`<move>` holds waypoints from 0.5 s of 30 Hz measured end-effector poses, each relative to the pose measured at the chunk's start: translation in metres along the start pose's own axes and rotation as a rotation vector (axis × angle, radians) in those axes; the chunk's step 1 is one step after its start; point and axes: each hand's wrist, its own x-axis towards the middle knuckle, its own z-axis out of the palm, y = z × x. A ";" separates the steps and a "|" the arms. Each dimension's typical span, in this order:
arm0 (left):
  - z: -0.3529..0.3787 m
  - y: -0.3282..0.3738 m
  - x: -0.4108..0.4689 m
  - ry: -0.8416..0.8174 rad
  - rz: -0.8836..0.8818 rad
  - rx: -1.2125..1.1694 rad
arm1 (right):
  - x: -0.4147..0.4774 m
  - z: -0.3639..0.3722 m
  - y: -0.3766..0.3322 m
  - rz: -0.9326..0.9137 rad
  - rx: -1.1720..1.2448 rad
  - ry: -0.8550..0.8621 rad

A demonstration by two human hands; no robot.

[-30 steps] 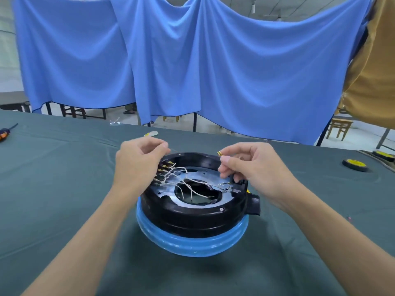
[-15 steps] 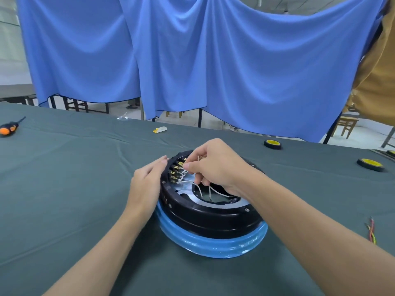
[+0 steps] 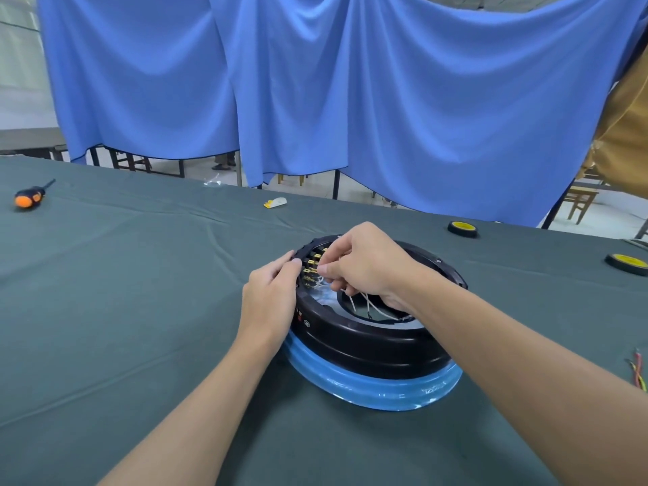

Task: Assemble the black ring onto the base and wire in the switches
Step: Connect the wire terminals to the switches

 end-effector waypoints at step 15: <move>0.001 0.001 -0.002 0.035 -0.032 -0.032 | -0.001 0.000 0.000 -0.003 -0.049 -0.004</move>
